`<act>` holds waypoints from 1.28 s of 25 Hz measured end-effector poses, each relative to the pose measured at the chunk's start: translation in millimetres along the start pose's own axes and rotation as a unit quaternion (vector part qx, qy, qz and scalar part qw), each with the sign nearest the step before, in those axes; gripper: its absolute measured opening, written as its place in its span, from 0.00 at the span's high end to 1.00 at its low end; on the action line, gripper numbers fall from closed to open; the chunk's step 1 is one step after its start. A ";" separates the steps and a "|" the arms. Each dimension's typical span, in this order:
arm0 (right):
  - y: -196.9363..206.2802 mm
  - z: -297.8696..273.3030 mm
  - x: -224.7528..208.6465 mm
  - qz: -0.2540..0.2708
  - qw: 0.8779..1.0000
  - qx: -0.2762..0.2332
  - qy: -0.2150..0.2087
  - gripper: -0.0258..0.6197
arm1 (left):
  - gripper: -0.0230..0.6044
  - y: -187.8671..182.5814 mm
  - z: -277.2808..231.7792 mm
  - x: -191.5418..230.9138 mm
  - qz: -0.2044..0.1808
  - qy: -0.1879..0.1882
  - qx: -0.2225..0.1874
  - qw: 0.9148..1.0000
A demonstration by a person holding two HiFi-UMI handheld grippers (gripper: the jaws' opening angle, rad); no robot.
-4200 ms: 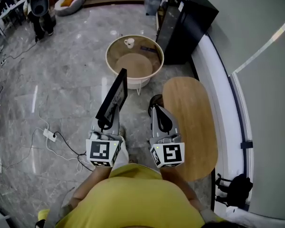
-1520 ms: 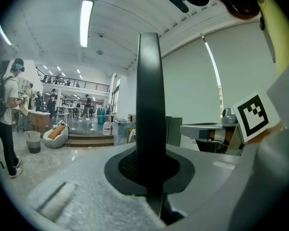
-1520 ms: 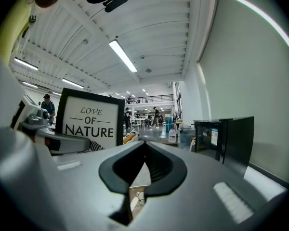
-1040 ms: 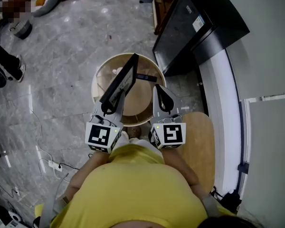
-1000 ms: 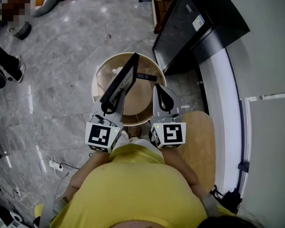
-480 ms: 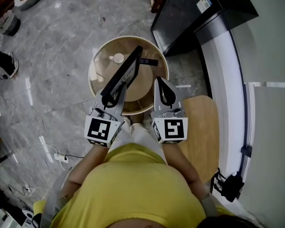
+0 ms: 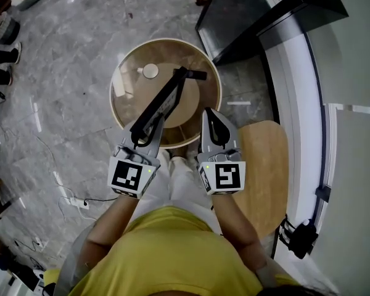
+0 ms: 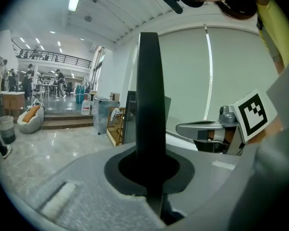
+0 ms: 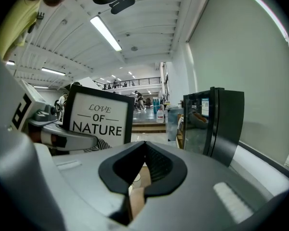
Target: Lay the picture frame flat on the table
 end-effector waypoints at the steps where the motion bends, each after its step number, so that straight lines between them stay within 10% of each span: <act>1: 5.7 -1.2 -0.8 -0.001 1.000 0.002 -0.001 0.96 | 0.95 6.0 -2.5 0.2 0.002 0.002 0.003 1.000; 19: 126.1 -34.5 5.2 -0.023 0.997 0.056 -0.050 0.90 | 0.95 131.6 -32.4 15.8 0.067 0.031 0.043 0.996; 32: 225.7 -55.3 16.7 -0.101 0.974 0.134 -0.153 0.78 | 0.95 208.1 -42.7 23.4 0.110 0.125 0.081 0.983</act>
Point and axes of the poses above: the fingertips, and each gripper's own axes: z backward along the fingers, x to its left, y out of its underside, the point moved 3 cm from there along z, backward along the fingers, and after that the axes turned 5 degrees about -x, right-handed, at the moved point
